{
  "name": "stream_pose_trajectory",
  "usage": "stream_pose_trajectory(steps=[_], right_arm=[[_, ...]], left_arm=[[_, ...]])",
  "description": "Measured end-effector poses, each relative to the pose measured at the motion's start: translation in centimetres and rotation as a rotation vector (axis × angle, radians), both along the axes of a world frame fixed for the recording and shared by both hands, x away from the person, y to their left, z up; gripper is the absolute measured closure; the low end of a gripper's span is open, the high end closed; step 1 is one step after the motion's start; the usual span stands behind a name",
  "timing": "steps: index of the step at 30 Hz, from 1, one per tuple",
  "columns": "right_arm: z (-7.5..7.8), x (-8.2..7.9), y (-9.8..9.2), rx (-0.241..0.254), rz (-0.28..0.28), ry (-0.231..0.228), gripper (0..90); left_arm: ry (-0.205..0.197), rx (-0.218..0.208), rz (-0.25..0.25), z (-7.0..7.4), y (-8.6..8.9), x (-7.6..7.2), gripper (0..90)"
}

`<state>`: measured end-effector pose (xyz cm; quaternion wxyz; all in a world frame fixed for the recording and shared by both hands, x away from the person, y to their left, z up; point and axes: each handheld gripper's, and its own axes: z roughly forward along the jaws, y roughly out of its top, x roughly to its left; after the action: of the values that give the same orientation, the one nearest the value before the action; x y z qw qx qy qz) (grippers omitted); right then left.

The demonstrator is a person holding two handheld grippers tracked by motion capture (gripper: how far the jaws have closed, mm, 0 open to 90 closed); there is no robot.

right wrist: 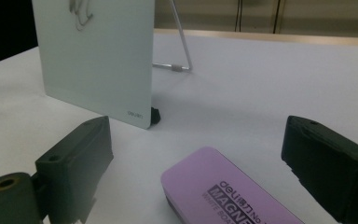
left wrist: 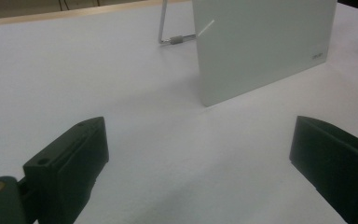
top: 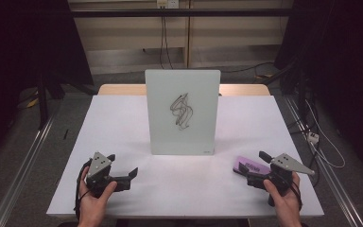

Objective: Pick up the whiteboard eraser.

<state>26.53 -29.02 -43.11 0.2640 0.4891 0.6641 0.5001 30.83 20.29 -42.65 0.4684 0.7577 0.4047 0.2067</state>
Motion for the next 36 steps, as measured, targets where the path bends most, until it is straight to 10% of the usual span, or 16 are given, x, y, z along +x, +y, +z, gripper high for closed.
stream_pose_trajectory(steps=[36], right_arm=[[2.9, 4.6, 1.3, -0.124, 0.216, 0.092, 2.8]], left_arm=[[-0.001, -0.003, -0.014, 0.0, -0.1, -0.2, 4.6]])
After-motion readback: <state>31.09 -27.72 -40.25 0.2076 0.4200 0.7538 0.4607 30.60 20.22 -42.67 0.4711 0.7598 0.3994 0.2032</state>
